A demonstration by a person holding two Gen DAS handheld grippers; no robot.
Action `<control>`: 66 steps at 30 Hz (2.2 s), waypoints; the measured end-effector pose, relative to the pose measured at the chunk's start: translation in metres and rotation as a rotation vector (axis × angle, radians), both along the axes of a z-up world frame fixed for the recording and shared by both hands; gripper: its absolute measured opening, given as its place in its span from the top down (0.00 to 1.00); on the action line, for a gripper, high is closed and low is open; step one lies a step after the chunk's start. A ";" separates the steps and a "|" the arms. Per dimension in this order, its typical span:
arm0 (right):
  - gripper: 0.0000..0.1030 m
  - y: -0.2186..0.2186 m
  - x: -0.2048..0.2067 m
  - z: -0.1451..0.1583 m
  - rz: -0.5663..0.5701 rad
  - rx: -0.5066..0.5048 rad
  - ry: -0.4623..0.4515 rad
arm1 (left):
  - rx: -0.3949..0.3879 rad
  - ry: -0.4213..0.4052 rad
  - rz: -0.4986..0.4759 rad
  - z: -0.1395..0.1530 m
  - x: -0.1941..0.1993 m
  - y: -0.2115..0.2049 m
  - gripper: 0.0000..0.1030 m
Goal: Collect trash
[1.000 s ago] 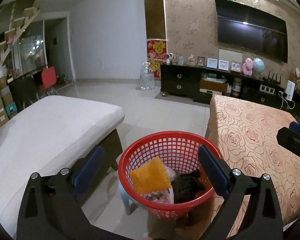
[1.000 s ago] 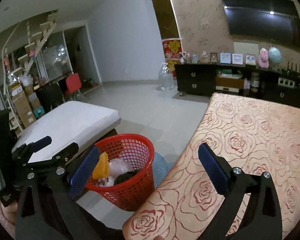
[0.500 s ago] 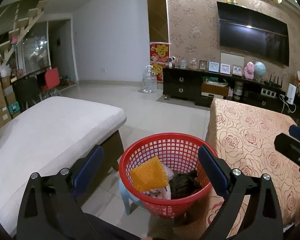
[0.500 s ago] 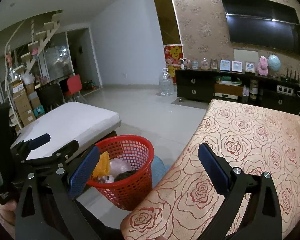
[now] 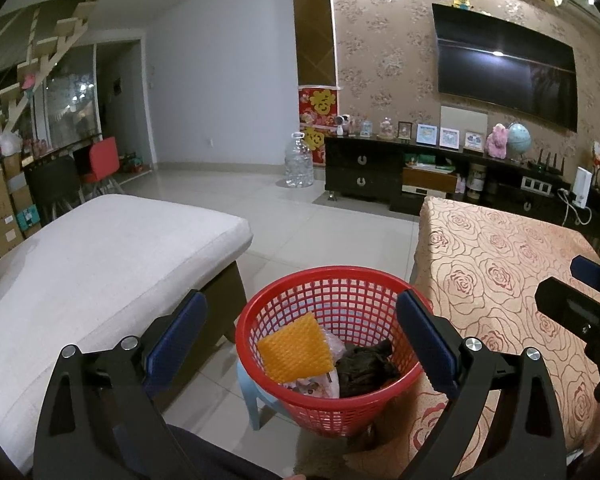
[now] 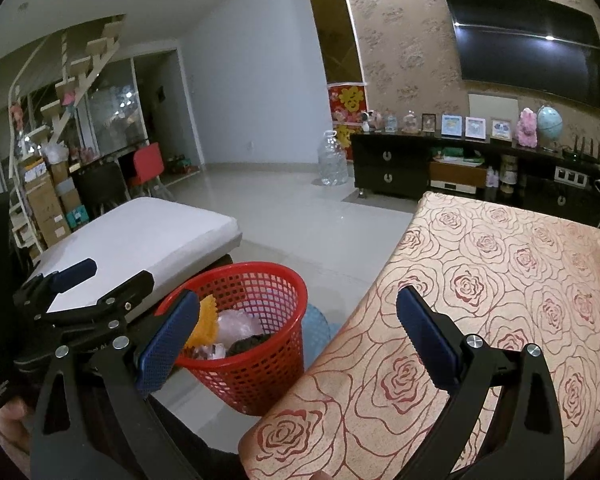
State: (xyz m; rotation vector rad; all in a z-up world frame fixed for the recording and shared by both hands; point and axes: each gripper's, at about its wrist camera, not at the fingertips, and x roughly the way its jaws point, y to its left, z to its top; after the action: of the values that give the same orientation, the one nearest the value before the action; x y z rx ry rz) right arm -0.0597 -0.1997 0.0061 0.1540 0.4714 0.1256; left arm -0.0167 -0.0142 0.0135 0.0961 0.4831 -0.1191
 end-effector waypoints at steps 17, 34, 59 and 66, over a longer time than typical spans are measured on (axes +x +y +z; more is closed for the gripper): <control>0.07 0.002 -0.001 -0.004 0.008 -0.007 0.003 | -0.002 0.004 0.000 -0.001 0.000 0.000 0.11; 0.07 0.003 -0.002 -0.006 0.010 -0.009 0.006 | 0.001 0.005 -0.002 -0.002 0.001 0.000 0.11; 0.07 0.002 -0.003 -0.007 0.010 -0.010 0.007 | -0.025 -0.007 -0.011 0.001 -0.004 -0.001 0.11; 0.07 0.002 -0.002 -0.007 0.011 -0.011 0.009 | -0.029 -0.014 -0.006 0.004 -0.004 -0.002 0.11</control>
State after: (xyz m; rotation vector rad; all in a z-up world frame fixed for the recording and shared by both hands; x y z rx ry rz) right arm -0.0618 -0.1978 -0.0011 0.1417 0.4821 0.1334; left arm -0.0203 -0.0160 0.0177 0.0702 0.4667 -0.1315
